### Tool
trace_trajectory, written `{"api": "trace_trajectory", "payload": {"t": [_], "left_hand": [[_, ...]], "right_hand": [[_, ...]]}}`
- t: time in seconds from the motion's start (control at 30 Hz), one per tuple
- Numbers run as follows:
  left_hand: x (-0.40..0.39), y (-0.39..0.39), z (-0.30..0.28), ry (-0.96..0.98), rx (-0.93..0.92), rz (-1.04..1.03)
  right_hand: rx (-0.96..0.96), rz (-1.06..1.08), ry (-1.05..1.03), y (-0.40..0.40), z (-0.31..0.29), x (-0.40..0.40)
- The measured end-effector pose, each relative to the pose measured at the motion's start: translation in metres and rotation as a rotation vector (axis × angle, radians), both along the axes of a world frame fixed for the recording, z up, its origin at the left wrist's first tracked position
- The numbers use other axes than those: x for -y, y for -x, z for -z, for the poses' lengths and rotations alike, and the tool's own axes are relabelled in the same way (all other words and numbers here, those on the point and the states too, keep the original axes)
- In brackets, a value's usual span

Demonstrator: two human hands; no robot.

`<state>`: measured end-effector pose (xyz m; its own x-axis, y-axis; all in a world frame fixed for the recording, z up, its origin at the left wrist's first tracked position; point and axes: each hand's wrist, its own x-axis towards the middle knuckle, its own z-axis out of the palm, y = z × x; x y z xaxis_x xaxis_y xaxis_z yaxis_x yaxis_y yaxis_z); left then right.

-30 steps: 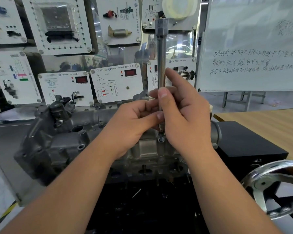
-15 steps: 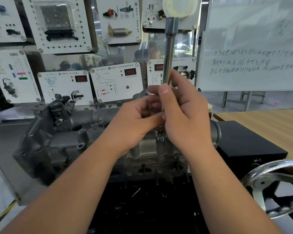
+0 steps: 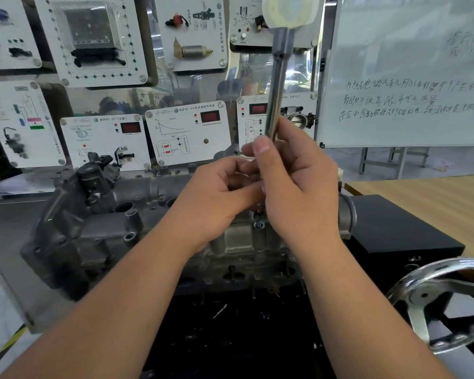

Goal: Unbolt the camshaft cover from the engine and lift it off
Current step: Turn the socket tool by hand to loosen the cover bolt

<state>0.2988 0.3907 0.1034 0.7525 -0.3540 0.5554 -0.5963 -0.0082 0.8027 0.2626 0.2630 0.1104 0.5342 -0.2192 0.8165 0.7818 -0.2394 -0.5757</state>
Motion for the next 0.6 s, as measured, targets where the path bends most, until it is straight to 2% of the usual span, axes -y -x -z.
{"api": "trace_trajectory", "payload": {"t": [0.13, 0.37, 0.6], "left_hand": [[0.0022, -0.003, 0.0001, -0.062, 0.055, -0.064], [-0.0019, 0.0026, -0.001, 0.026, 0.02, 0.098], [0.0024, -0.0002, -0.0006, -0.063, 0.058, -0.112]], "right_hand": [[0.031, 0.01, 0.04, 0.0007, -0.0001, 0.0007], [0.019, -0.045, 0.095, 0.0012, 0.0002, -0.0009], [0.035, 0.029, 0.096, 0.0006, 0.0005, 0.001]]}}
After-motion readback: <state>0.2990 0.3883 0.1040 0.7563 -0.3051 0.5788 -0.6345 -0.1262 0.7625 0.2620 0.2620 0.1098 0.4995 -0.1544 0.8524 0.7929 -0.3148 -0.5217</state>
